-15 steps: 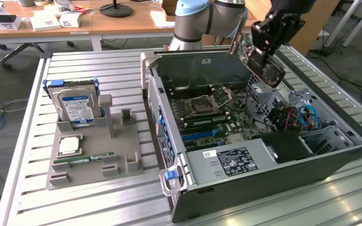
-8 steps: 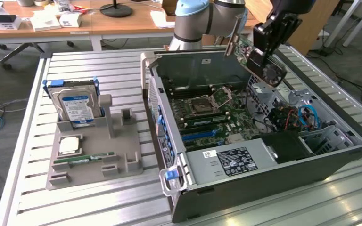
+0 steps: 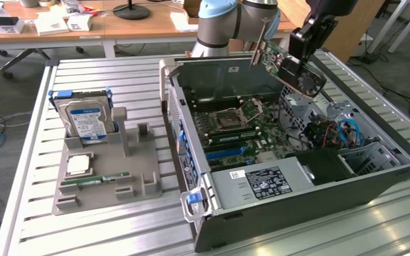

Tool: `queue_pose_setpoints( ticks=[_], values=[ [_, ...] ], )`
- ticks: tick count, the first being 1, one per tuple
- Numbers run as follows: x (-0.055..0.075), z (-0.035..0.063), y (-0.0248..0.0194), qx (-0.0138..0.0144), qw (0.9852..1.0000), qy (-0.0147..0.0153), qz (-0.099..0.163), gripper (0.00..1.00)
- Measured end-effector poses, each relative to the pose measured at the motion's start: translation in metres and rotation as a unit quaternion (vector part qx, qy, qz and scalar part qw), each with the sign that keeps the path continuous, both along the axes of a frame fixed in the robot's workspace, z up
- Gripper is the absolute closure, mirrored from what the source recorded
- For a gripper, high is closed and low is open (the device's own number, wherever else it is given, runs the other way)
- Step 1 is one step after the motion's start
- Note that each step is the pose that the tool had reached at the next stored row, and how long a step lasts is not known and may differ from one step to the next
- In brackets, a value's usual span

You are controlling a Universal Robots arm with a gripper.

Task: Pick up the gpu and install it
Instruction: 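Insert the gpu into the slot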

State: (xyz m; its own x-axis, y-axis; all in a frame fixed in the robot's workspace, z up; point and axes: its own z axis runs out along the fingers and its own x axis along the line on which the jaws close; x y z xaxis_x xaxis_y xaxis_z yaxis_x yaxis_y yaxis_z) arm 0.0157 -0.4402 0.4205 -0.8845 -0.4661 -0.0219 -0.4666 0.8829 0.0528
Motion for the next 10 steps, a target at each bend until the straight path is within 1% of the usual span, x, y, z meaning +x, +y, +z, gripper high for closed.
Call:
queue_pose_setpoints(
  ticks=[3,5,8,10],
  values=[
    [0.0000,-0.0001,0.0000,-0.0002,0.9997,0.0000,0.026,0.74],
    [0.0000,-0.0002,0.0000,-0.0004,0.9991,0.0000,0.043,0.74],
    [0.0000,-0.0003,0.0000,-0.0006,0.9977,0.0000,0.068,0.74],
    [0.0000,-0.0003,0.0000,-0.0008,0.9963,0.0000,0.086,0.74]
  ],
)
